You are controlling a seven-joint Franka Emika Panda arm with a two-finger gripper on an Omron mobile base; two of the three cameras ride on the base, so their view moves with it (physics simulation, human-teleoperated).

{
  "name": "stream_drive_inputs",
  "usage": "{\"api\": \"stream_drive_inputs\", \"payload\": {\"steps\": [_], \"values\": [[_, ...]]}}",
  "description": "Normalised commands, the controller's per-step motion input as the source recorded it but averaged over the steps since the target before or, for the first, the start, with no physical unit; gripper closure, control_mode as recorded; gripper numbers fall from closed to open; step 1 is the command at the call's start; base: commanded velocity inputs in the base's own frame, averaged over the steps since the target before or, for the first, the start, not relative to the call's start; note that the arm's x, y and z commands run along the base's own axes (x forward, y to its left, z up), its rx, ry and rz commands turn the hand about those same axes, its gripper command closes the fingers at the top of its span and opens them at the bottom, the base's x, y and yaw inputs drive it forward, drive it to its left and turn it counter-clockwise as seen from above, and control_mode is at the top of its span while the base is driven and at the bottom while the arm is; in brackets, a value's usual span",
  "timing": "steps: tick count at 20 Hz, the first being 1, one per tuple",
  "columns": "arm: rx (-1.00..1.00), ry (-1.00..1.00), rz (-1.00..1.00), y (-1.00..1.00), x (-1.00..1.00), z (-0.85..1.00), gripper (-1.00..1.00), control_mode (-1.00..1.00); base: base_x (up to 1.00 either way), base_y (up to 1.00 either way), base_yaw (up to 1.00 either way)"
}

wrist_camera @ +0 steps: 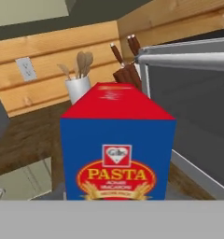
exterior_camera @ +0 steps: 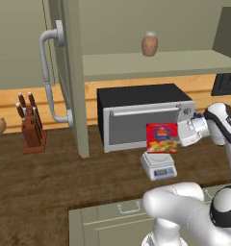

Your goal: Pick the boxed food and place it on the digital scale for weighing, and close the cabinet.

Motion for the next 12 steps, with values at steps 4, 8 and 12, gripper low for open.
{"api": "stream_drive_inputs", "payload": {"steps": [4, 8, 12], "values": [[0.00, -0.01, 0.12, -0.25, 0.27, -0.32, 1.00, -1.00, 0.00, 0.00, 0.00], [0.00, -0.01, 0.09, -0.18, 0.26, -0.28, 1.00, -1.00, 0.00, 0.00, 0.00], [0.00, 0.00, 0.07, -0.06, 0.10, -0.34, 1.00, -1.00, 0.00, 0.00, 0.00]]}}
